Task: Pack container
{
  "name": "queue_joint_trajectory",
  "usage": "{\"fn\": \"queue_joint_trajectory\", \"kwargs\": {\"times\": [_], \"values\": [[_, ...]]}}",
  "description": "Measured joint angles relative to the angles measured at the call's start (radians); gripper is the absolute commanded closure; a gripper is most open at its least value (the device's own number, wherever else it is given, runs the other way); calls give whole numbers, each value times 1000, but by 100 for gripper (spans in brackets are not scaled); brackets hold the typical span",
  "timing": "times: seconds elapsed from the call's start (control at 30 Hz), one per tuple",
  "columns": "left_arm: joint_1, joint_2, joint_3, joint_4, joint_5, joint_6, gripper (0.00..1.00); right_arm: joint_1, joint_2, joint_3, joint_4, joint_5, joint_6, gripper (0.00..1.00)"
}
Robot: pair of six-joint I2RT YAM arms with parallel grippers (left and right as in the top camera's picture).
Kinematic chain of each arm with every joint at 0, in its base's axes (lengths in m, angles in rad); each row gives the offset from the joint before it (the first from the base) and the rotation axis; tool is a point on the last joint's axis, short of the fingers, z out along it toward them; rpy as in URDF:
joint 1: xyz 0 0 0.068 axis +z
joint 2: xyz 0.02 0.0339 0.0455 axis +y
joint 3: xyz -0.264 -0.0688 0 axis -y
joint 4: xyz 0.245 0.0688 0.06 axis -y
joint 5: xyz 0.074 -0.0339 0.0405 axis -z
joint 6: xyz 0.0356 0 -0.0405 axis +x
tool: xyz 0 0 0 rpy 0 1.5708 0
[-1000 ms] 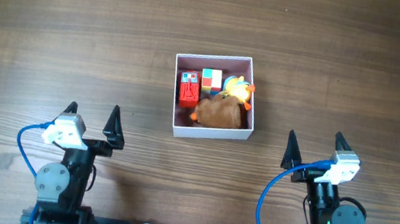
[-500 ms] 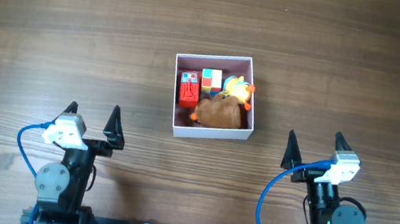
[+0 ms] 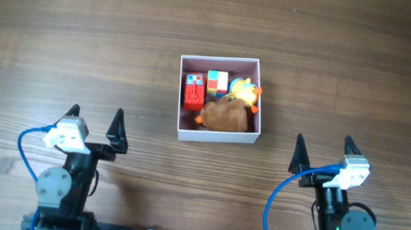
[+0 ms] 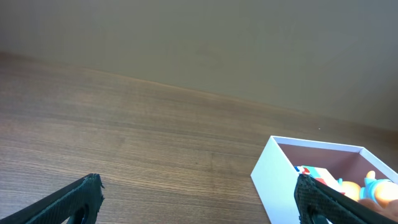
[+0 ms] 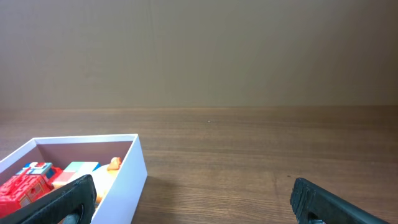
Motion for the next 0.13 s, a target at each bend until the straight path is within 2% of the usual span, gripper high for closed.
{"fn": "queue_joint_trajectory", "kwargs": {"times": [0.13], "values": [[0,0,0,0,0,0,0,0,0,0,0,0,0,0]]}}
